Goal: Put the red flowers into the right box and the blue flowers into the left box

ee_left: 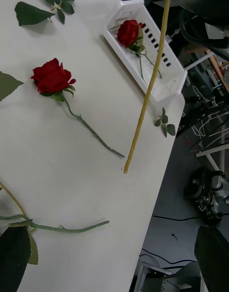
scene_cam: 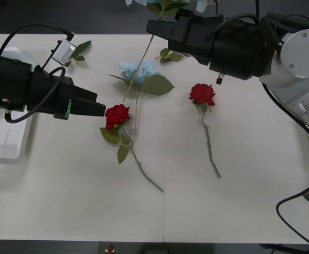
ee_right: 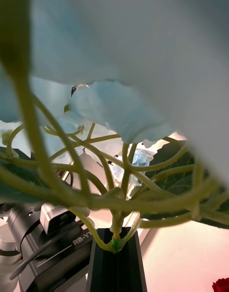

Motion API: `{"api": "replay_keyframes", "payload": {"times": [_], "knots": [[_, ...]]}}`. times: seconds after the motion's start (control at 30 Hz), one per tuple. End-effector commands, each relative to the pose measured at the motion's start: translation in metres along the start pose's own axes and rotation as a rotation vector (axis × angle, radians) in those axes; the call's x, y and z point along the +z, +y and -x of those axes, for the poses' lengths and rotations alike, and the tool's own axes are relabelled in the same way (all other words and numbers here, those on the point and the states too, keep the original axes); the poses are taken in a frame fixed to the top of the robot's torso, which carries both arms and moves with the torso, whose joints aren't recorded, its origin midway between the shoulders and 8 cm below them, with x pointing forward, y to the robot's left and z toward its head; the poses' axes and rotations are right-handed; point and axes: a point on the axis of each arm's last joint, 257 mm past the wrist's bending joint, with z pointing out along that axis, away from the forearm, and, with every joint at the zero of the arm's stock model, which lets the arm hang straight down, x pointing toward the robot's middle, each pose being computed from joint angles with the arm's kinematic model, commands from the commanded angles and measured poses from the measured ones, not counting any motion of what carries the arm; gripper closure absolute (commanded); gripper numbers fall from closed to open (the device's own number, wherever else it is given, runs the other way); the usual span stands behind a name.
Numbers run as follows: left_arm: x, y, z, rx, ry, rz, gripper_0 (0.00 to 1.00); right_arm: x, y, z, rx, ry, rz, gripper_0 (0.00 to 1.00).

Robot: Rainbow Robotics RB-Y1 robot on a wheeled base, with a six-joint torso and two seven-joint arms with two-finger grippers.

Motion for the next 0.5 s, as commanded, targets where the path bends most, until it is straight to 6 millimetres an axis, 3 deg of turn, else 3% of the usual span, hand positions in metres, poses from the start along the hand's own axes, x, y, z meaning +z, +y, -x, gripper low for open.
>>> {"api": "replay_keyframes", "payload": {"times": [0.03,0.5], "knots": [[0.003,-0.014,0.021,0.075,-0.001,-0.021,0.00,0.009,0.021,0.008,-0.007,-0.023,0.050,1.00],[0.037,-0.045,0.041,0.108,-0.030,-0.117,0.00,0.008,0.023,0.010,0.003,-0.030,0.057,1.00]]}}
